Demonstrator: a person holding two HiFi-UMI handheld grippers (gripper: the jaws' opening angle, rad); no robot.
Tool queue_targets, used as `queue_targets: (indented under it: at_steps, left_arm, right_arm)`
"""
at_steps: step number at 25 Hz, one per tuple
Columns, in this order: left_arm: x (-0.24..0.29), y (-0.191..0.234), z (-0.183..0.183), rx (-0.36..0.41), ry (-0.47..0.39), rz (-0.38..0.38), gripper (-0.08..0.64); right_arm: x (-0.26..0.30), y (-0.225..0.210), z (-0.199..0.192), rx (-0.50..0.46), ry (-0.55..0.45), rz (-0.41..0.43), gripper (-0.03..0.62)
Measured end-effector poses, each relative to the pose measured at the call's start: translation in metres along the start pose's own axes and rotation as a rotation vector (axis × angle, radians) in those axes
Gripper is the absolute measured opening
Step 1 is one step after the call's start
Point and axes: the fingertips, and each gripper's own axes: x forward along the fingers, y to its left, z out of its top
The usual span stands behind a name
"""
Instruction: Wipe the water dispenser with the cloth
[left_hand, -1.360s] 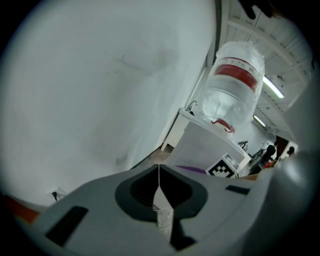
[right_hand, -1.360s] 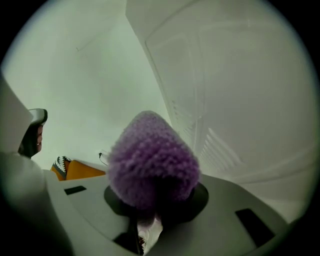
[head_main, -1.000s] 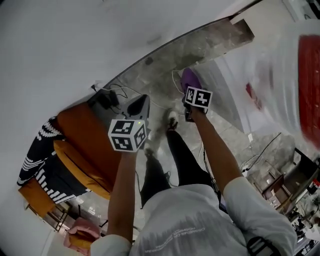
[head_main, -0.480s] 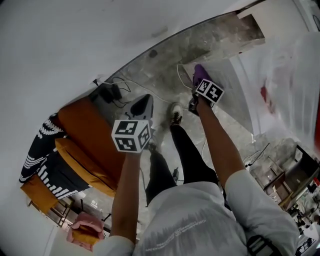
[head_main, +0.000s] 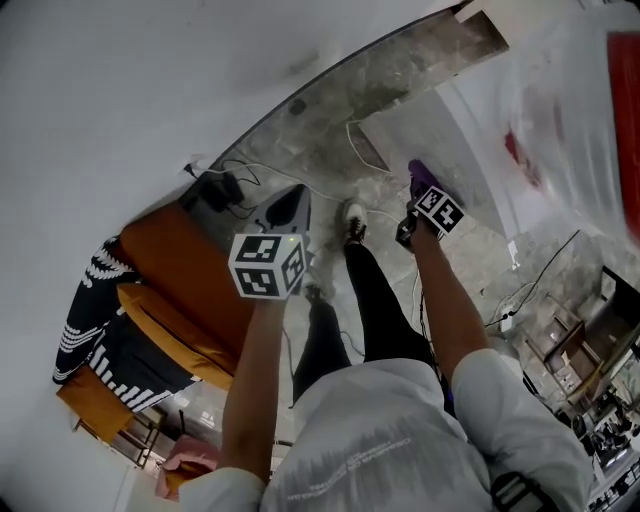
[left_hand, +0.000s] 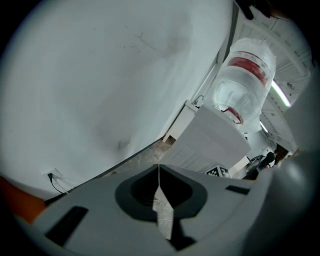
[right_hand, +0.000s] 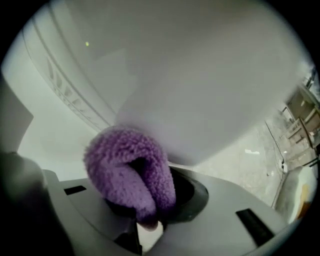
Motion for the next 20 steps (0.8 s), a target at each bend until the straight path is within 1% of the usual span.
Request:
queue_targets:
  at_steps: [3, 6, 8, 10, 14, 18, 20]
  left_arm:
    - [-0.006, -0.012, 0.001, 0.038, 0.007, -0.023, 0.018]
    - [-0.014, -0.024, -0.003, 0.071, 0.011, -0.039, 0.018]
    - [-0.023, -0.033, -0.007, 0.089, 0.013, -0.049, 0.018]
    - [-0.034, -0.043, -0.011, 0.112, 0.010, -0.064, 0.018]
    - [-0.057, -0.062, -0.015, 0.169, -0.011, -0.094, 0.018]
    - [-0.092, -0.082, -0.018, 0.216, -0.046, -0.105, 0.018]
    - [-0.111, -0.091, -0.019, 0.244, -0.069, -0.113, 0.018]
  right_arm:
    - [-0.015, -0.031, -0.010, 0.004, -0.017, -0.048, 0.091]
    - [-0.033, -0.059, -0.020, 0.037, -0.038, -0.093, 0.091]
    - [-0.050, -0.074, -0.027, 0.046, -0.052, -0.110, 0.091]
    - [-0.072, -0.080, -0.033, 0.032, -0.070, -0.110, 0.091]
    - [-0.121, -0.065, -0.034, -0.077, -0.135, -0.050, 0.091]
    - [-0.184, -0.049, -0.035, -0.152, -0.191, 0.034, 0.091]
    - [-0.219, -0.043, -0.031, -0.220, -0.228, 0.059, 0.091]
